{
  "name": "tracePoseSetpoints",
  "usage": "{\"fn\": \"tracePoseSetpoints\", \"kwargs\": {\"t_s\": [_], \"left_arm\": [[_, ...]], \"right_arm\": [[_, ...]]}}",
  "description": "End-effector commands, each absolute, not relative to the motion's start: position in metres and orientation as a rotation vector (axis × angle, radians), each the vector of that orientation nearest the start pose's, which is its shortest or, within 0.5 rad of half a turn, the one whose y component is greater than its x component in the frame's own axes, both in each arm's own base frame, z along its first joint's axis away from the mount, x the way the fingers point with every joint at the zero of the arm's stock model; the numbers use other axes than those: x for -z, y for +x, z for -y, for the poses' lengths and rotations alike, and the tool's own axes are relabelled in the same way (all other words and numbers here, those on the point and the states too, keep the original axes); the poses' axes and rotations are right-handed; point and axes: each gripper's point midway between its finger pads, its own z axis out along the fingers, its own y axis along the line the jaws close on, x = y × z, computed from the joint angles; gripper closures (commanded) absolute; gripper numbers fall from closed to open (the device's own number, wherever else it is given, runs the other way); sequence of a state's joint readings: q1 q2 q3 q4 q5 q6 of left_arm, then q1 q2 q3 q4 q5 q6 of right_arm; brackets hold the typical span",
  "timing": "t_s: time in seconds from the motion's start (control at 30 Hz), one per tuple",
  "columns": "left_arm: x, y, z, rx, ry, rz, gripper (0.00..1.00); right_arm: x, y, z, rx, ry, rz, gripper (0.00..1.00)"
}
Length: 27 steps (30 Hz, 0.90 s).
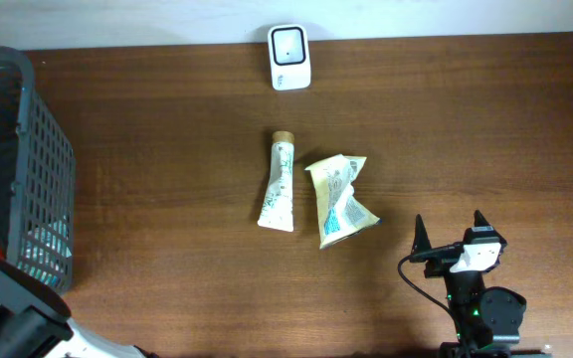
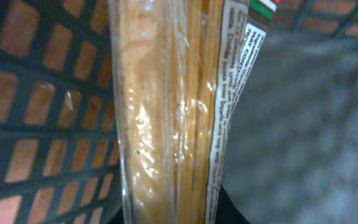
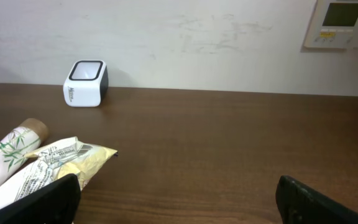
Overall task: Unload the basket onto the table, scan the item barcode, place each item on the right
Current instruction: 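Grasp the orange-topped pasta package in the basket with the left gripper, then lay the pasta package left of the white tube with the left gripper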
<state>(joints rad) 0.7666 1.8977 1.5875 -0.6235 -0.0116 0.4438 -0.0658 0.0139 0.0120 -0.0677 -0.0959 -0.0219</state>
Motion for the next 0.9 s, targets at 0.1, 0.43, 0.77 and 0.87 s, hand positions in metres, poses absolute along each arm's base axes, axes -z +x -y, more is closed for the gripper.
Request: {"fn": "tracePoseSetpoints", "kwargs": {"t_s": [0.1,0.43,0.77,0.87], "left_arm": [[-0.266,0.408,-0.307,-0.616,-0.239,-2.238,1.0],[-0.435,0.387,-0.262,-0.826,-0.198,-1.779,1.0],[-0.446,0.372,-0.018,-0.163,-0.003,-1.832,1.0],[-0.363,0.381,0.041,-0.03,0.095,-2.13,1.0]], "right_arm": [[-0.157,0.246,0.001,-0.016,-0.024,-1.644,0.01],[-0.157,0.246,0.001,-0.016,-0.024,-1.644,0.01],[-0.157,0.246,0.001,-0.016,-0.024,-1.644,0.01],[-0.157,0.246,0.001,-0.016,-0.024,-1.644,0.01]]}}
